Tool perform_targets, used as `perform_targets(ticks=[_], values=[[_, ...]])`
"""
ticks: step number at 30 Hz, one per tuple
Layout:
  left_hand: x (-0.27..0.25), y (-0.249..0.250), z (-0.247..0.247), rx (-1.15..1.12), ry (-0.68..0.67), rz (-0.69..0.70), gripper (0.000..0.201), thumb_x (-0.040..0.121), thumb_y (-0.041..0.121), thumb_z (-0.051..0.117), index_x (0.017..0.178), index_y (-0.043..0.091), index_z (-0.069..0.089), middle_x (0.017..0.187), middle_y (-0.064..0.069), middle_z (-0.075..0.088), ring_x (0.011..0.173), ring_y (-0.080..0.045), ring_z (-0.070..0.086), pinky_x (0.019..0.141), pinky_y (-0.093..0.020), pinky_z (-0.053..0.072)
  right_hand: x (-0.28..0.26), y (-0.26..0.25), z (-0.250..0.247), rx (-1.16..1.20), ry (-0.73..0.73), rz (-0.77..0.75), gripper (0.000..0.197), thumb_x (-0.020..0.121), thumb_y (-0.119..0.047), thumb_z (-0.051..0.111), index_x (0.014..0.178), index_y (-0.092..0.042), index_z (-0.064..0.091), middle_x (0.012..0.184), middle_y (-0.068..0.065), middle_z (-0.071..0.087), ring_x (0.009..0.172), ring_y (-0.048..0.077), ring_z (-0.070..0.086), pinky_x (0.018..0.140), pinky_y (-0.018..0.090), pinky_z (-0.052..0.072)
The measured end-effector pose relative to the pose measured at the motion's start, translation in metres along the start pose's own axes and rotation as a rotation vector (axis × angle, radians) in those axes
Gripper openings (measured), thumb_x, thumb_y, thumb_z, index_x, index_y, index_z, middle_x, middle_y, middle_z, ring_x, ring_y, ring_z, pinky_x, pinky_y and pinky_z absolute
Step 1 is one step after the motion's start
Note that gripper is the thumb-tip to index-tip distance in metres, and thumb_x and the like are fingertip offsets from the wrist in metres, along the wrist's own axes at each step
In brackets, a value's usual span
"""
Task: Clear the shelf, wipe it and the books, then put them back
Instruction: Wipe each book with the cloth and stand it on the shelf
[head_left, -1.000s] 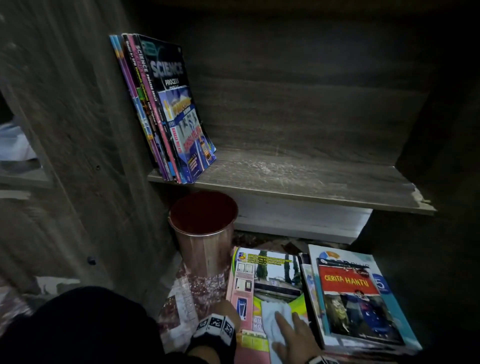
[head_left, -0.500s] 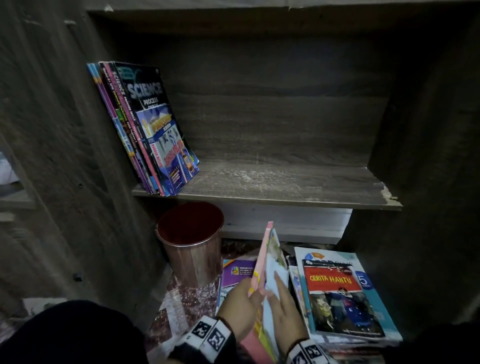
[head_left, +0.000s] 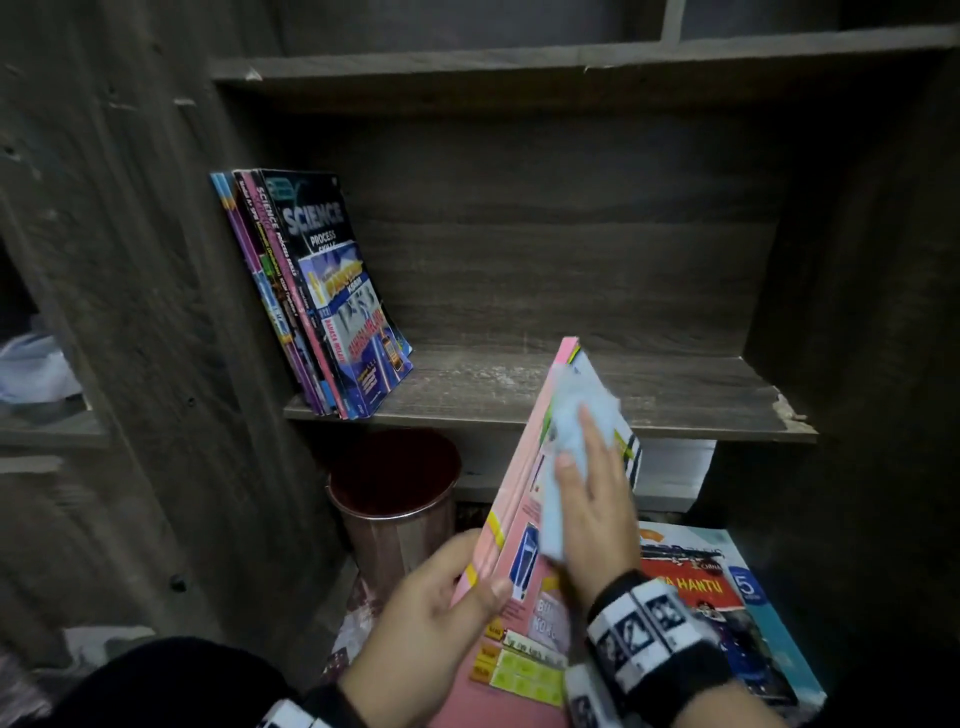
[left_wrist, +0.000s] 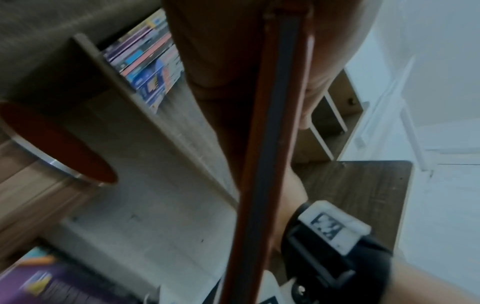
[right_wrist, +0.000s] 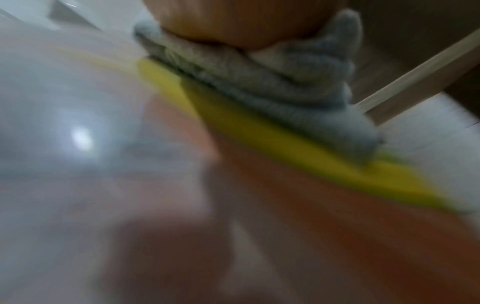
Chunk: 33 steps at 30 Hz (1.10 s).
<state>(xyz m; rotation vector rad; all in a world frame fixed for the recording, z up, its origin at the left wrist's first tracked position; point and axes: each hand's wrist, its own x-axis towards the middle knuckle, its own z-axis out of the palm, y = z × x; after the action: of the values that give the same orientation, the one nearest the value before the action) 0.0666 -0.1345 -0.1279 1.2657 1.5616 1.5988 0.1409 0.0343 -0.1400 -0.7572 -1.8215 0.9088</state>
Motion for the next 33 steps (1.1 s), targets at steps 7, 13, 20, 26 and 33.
perform_targets(ticks=[7, 13, 20, 26, 33], values=[[0.005, 0.013, -0.008, -0.134, 0.017, 0.102, 0.054, 0.070, 0.051, 0.076, 0.121, 0.037, 0.064, 0.120, -0.003, 0.068, 0.113, -0.023, 0.064, 0.098, -0.041, 0.050, 0.028, 0.013, -0.032, 0.184, 0.152, 0.393, 0.045, 0.102, -0.037, 0.035, 0.147, -0.031, 0.031, 0.147, 0.003, 0.037, 0.132, 0.023, 0.037, 0.102, 0.030, 0.028], [0.027, 0.006, -0.025, -0.107, 0.191, 0.056, 0.076, 0.063, 0.071, 0.069, 0.119, 0.020, 0.061, 0.109, 0.005, 0.072, 0.104, -0.017, 0.068, 0.093, -0.037, 0.053, 0.037, -0.019, -0.037, 0.240, 0.210, 0.060, 0.044, 0.097, -0.029, 0.050, 0.140, -0.033, 0.040, 0.135, -0.021, 0.041, 0.124, -0.004, 0.036, 0.098, 0.009, 0.025], [0.032, 0.001, -0.017, -0.115, 0.445, 0.074, 0.036, 0.086, 0.045, 0.046, 0.110, 0.025, 0.064, 0.103, 0.003, 0.074, 0.098, -0.020, 0.070, 0.088, -0.048, 0.053, -0.010, 0.002, -0.002, -0.017, -0.026, 0.016, 0.048, 0.098, -0.052, 0.033, 0.140, -0.058, 0.010, 0.158, -0.008, 0.012, 0.142, 0.006, 0.015, 0.111, 0.023, 0.019], [0.041, -0.001, 0.008, -0.122, 0.399, 0.075, 0.025, 0.084, 0.027, 0.048, 0.100, 0.019, 0.066, 0.094, 0.017, 0.074, 0.082, 0.006, 0.068, 0.069, -0.008, 0.049, -0.047, 0.021, 0.027, -0.495, -0.246, -0.658, 0.056, 0.101, -0.052, 0.019, 0.153, -0.034, 0.003, 0.161, 0.005, -0.005, 0.148, 0.024, -0.009, 0.115, 0.037, 0.011], [0.039, -0.004, 0.013, 0.006, 0.329, 0.134, 0.027, 0.091, 0.047, 0.048, 0.102, 0.030, 0.066, 0.100, 0.019, 0.072, 0.096, -0.004, 0.068, 0.084, -0.020, 0.052, 0.037, 0.019, -0.020, -0.012, 0.116, 0.008, 0.042, 0.098, -0.056, 0.028, 0.139, -0.053, 0.019, 0.155, -0.009, 0.024, 0.145, 0.012, 0.017, 0.111, 0.024, 0.016]])
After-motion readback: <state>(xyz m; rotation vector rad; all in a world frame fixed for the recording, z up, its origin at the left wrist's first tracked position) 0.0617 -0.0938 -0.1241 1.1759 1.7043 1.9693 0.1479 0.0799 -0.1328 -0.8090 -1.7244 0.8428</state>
